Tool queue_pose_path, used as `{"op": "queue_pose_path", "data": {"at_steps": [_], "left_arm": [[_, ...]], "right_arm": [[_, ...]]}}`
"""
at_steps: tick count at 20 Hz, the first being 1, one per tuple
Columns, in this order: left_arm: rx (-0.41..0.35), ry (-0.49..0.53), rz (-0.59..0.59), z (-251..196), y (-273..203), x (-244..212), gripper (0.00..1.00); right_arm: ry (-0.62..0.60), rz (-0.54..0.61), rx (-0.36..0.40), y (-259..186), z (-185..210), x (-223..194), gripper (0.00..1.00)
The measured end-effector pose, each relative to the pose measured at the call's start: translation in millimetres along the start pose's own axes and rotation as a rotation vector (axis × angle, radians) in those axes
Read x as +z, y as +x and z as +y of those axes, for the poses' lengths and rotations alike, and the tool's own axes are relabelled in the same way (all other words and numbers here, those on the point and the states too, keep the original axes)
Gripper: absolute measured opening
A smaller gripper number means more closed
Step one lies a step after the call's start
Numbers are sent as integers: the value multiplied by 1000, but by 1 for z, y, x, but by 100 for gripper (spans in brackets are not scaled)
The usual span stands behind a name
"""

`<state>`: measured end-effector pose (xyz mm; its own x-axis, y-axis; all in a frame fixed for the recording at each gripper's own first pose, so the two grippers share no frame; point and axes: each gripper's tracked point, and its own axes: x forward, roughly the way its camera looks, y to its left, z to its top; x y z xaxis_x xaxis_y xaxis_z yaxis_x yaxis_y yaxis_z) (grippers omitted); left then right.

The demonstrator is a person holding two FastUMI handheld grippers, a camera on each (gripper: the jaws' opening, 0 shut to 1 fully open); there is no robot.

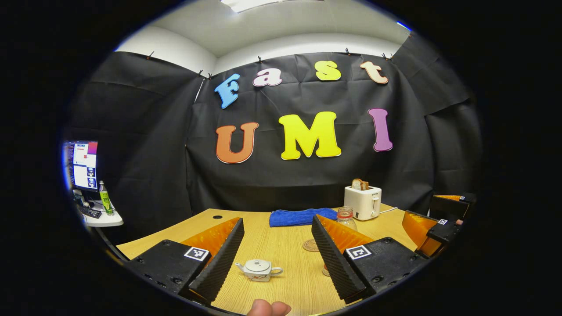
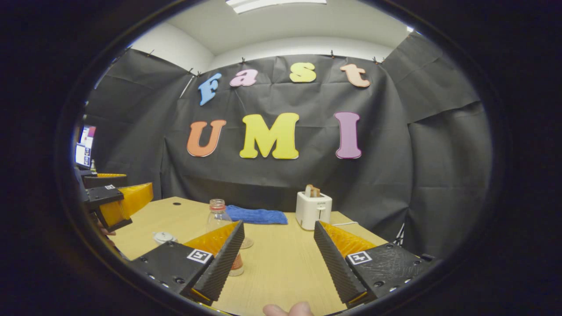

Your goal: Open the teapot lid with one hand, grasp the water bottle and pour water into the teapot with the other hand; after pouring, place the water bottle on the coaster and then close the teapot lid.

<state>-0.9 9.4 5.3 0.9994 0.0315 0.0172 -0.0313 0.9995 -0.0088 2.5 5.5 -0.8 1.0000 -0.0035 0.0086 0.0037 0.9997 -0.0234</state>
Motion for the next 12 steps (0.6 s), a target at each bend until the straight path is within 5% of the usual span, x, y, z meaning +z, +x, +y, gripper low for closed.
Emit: {"op": "queue_pose_path", "data": {"at_steps": [12], "left_arm": [[-63,-34,25,2,2,-37,97]], "right_arm": [[-11,4,60,19,7,-19,99]]}}
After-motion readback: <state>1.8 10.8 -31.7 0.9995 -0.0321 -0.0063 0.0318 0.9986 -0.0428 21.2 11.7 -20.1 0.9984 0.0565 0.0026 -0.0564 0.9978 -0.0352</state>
